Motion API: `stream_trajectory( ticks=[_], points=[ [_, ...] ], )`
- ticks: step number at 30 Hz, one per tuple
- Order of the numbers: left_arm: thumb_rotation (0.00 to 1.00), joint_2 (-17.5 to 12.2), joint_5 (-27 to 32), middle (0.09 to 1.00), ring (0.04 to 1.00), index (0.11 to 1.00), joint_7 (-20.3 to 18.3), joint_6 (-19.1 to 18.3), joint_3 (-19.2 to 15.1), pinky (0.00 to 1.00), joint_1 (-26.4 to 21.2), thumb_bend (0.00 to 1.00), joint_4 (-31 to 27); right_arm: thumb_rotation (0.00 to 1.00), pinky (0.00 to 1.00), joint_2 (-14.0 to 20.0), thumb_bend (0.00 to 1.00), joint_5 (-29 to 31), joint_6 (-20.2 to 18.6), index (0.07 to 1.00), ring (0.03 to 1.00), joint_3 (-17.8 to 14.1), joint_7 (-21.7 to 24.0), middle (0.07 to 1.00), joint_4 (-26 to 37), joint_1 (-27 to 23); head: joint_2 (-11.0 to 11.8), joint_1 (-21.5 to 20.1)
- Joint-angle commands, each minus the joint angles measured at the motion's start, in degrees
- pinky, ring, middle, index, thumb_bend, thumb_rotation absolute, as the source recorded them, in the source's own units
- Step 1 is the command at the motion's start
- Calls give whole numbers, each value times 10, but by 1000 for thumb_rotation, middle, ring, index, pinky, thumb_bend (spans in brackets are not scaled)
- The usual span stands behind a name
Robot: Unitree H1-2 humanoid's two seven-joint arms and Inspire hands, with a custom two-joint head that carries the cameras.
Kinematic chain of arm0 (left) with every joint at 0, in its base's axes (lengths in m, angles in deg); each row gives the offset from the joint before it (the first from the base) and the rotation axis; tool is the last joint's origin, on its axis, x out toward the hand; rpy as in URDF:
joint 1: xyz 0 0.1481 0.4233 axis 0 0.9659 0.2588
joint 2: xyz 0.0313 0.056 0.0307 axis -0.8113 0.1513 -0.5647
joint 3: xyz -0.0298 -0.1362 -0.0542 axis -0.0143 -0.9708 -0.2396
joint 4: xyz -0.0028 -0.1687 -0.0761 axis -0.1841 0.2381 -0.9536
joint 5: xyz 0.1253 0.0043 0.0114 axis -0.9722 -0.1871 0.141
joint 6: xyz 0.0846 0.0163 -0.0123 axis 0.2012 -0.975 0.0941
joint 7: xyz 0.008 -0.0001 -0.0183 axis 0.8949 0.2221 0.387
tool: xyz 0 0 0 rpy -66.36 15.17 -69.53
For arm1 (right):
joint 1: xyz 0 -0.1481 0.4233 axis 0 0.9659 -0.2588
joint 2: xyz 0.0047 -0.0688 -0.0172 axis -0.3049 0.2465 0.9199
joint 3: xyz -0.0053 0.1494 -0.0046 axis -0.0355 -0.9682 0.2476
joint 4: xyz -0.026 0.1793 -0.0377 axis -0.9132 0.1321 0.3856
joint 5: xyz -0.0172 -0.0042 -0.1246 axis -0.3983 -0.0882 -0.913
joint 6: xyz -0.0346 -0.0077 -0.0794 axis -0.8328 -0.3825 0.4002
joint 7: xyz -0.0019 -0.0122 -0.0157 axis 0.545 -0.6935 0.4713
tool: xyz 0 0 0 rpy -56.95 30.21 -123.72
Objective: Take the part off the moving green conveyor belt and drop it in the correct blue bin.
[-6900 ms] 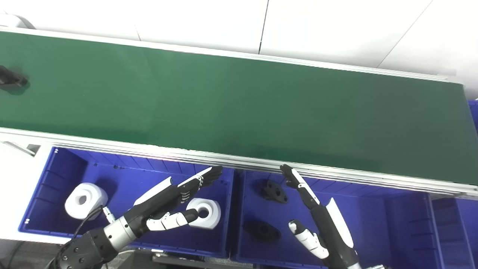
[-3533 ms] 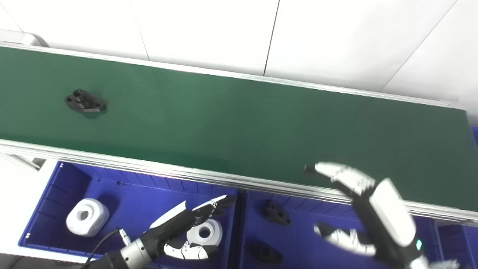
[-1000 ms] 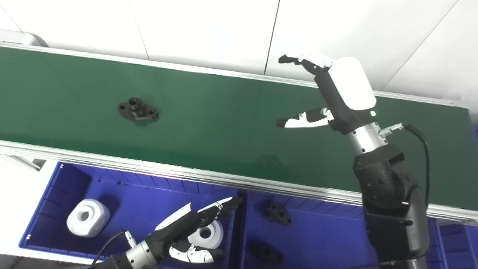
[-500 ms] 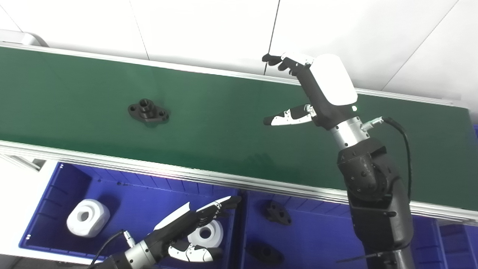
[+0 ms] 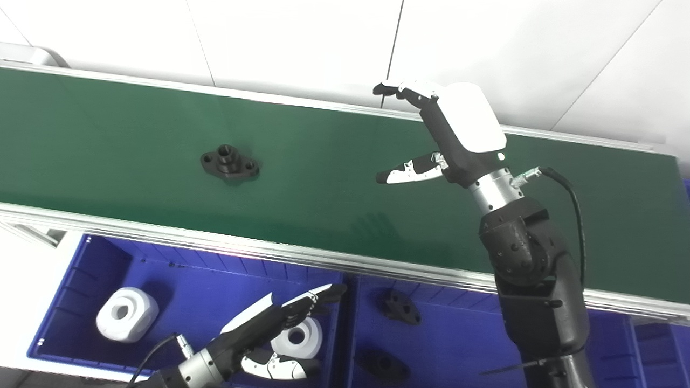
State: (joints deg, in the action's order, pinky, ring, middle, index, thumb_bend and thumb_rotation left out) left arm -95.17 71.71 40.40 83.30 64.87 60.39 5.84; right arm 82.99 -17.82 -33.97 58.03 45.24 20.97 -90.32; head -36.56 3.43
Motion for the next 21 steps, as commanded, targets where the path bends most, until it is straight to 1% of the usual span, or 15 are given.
stream_trajectory(
  ticks=[1, 4, 10, 14, 16, 21],
  points=[
    [455, -2, 2, 976, 958, 950, 4, 21, 1, 910, 4, 435, -17, 111, 661, -9, 824, 0, -9, 755, 728, 2, -17, 753, -3, -27, 1, 0],
    [441, -1, 3, 978, 958, 952, 4, 22, 0, 909, 3, 430, -17, 128, 670, -9, 817, -3, -1, 753, 734, 5, -29, 755, -29, -34, 1, 1],
    [442, -1, 8, 978, 962, 952, 2, 20, 1, 913, 1, 432, -16, 95, 667, -1, 833, -5, 5, 765, 749, 14, -62, 769, -115, -51, 1, 2],
    [443, -1, 6, 979, 960, 953, 5, 19, -1, 911, 3, 437, -18, 107, 658, 5, 832, -2, 16, 758, 744, 20, -89, 771, -157, -58, 1, 2],
    [448, -1, 3, 976, 957, 950, 6, 17, -2, 907, 3, 439, -20, 116, 655, 6, 829, 0, 14, 757, 741, 23, -95, 770, -174, -61, 1, 1],
    [453, -3, 6, 977, 959, 952, 6, 16, -2, 911, 4, 436, -22, 128, 688, 9, 824, 4, 5, 772, 768, 31, -102, 787, -209, -67, 1, 1]
  ],
)
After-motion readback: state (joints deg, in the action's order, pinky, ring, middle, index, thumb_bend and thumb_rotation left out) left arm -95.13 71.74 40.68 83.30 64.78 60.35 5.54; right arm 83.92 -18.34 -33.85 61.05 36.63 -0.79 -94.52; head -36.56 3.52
